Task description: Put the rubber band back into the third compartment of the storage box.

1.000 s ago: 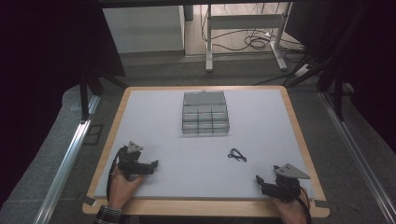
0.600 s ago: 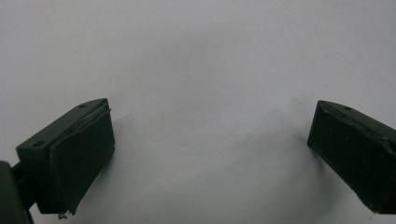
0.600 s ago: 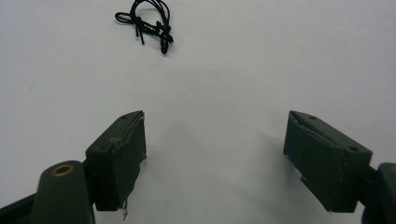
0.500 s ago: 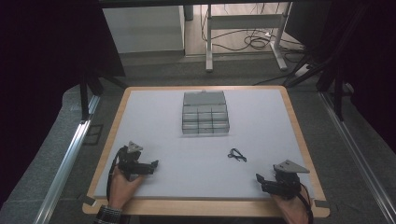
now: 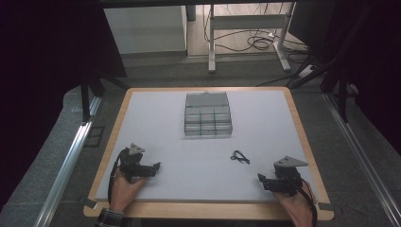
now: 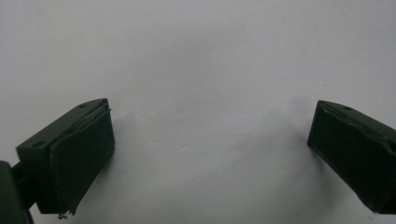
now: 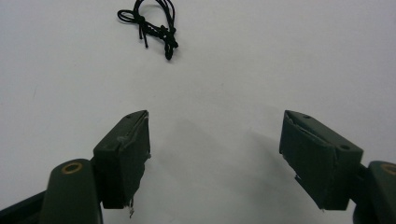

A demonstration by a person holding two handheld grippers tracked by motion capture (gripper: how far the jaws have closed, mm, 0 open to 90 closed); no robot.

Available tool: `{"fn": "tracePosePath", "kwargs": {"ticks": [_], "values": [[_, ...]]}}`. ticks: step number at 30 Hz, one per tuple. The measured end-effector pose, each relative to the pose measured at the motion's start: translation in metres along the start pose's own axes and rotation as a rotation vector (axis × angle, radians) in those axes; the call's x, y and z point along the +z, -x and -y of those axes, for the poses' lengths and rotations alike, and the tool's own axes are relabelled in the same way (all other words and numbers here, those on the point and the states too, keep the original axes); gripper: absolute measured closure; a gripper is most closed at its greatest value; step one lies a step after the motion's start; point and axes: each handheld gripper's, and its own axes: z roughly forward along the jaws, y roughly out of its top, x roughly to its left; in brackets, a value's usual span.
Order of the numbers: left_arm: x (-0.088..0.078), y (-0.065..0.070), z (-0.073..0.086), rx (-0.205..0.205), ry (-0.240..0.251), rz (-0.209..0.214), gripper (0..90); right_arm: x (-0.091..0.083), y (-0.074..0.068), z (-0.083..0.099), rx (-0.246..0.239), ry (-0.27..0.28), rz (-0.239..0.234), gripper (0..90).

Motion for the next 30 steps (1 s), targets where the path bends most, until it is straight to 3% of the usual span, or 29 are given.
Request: {"fn": "tracePosePath", "kwargs": {"ticks": [14, 30], "values": [[0.0, 0.0, 0.0, 0.0, 0.0, 0.0, 0.5, 0.008, 0.003, -0.019, -0.025, -0.077, -0.025, 29.6], [0.0, 0.0, 0.0, 0.0, 0.001, 0.0, 0.5, 0.015, 0.008, -0.032, -0.012, -0.12, -0.05, 29.9]]}}
